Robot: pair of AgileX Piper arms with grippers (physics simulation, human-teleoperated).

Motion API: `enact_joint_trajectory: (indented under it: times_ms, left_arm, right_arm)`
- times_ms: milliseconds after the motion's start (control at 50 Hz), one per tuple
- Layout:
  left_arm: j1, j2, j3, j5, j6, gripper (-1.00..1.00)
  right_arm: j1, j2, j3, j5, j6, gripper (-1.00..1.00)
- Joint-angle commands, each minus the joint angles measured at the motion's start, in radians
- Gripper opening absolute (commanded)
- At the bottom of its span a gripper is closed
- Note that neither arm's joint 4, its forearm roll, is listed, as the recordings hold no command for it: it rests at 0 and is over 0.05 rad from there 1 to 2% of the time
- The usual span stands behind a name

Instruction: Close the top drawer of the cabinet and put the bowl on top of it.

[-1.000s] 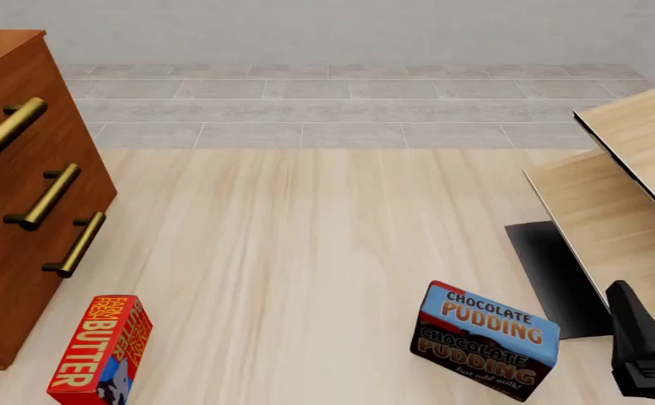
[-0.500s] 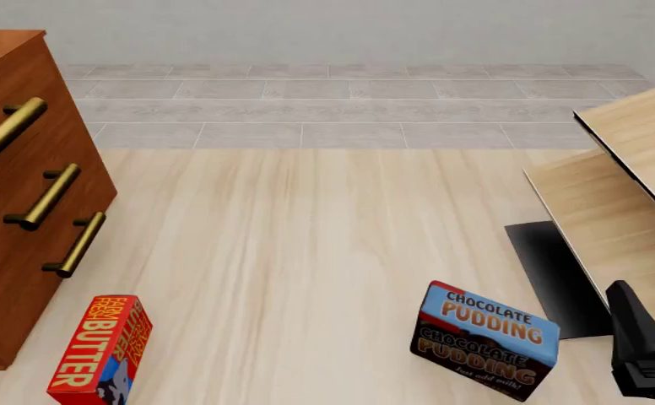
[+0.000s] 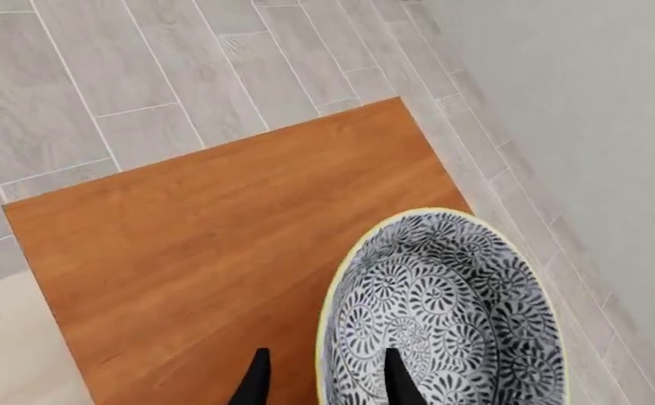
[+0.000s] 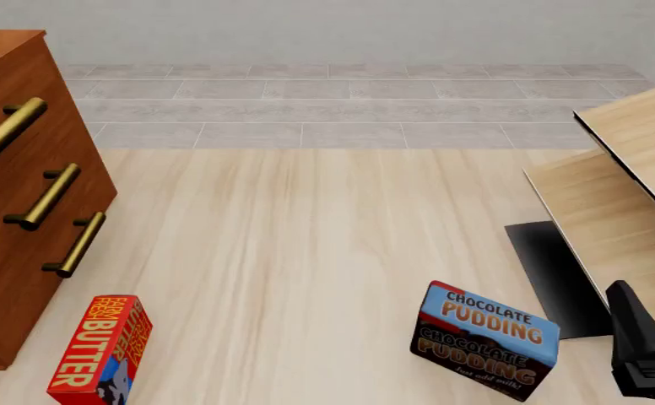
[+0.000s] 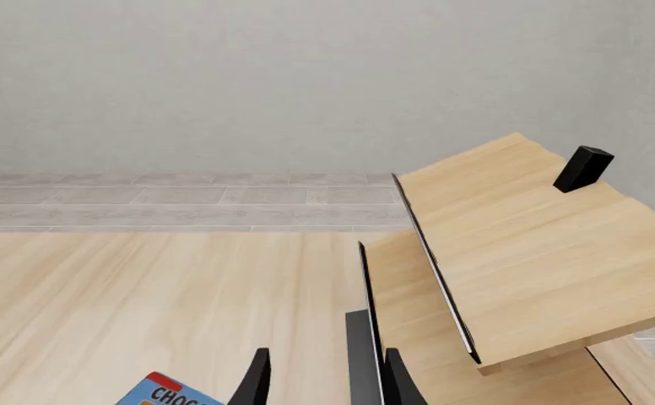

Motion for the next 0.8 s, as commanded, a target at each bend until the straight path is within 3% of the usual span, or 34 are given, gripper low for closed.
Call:
enact_joint_trajectory:
  times_ms: [20,100,120,140,160,220,320,500,620,680,780,800]
  left_arm:
    - [0.001,-0.014,0.024,-0.018,0.005,1.0]
    - [0.0,-0.028,0.019,-0.018,0.005,1.0]
    - [0.0,-0.031,0.0,-0.002,0.005,1.0]
    - [-0.001,-0.018,-0.088,0.07,0.006,1.0]
    - [-0.002,-0.037,-0.029,0.027,0.005,1.0]
    - [-0.004,-0.057,0.008,-0.001,0.008,1.0]
    - [0.002,-0.072,-0.023,0.033,0.035,1.0]
    - [-0.018,-0.112,-0.057,0.085,0.017,1.0]
    - [-0.022,-0.148,-0.032,0.083,0.022,1.0]
    - [-0.027,-0.149,-0.093,0.138,0.021,1.0]
    - [-0.035,-0.191,-0.055,0.133,0.023,1.0]
    - [-0.036,-0.189,-0.1,0.169,0.023,1.0]
  right_arm:
    - [0.001,0.0,0.0,0.0,0.0,1.0]
    - [0.001,0.0,0.0,0.0,0.0,1.0]
    - [0.001,0.0,0.0,-0.001,0.0,1.0]
    - [0.001,0.0,0.0,-0.001,0.0,1.0]
    - [0.001,0.0,0.0,-0.001,0.0,1.0]
    - [0.001,0.0,0.0,0.0,0.0,1.0]
    - [0.001,0.0,0.0,0.0,0.0,1.0]
    - [0.001,0.0,0.0,0.0,0.0,1.0]
    - [0.001,0.0,0.0,-0.001,0.0,1.0]
    - [0.001,0.0,0.0,-0.001,0.0,1.0]
    - [0.001,0.0,0.0,-0.001,0.0,1.0]
    - [0.001,0.0,0.0,0.0,0.0,1.0]
